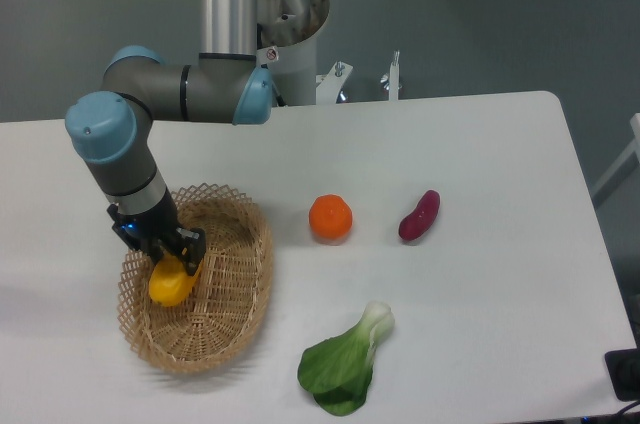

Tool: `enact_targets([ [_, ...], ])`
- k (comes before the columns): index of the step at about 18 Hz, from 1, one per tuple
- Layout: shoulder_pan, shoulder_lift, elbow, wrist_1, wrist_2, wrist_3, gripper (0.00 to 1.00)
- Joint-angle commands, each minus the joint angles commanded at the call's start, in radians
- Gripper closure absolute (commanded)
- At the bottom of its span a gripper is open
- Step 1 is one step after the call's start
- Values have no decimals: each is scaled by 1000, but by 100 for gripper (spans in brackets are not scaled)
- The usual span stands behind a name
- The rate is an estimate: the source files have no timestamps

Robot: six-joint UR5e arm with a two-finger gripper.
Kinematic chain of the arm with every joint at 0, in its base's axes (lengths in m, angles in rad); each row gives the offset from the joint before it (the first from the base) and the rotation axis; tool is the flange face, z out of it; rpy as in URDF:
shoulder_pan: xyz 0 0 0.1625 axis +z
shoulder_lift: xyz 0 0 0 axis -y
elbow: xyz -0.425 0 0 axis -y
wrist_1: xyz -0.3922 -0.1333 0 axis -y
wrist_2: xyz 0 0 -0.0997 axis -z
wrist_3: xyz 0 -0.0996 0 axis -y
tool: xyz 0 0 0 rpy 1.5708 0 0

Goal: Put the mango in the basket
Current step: 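Lower the mango into the basket and open the gripper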

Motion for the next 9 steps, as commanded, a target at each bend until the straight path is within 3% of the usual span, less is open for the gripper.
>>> enact_targets([
  [4,0,2,2,2,2,-2,1],
  [9,3,8,6,0,3,0,0],
])
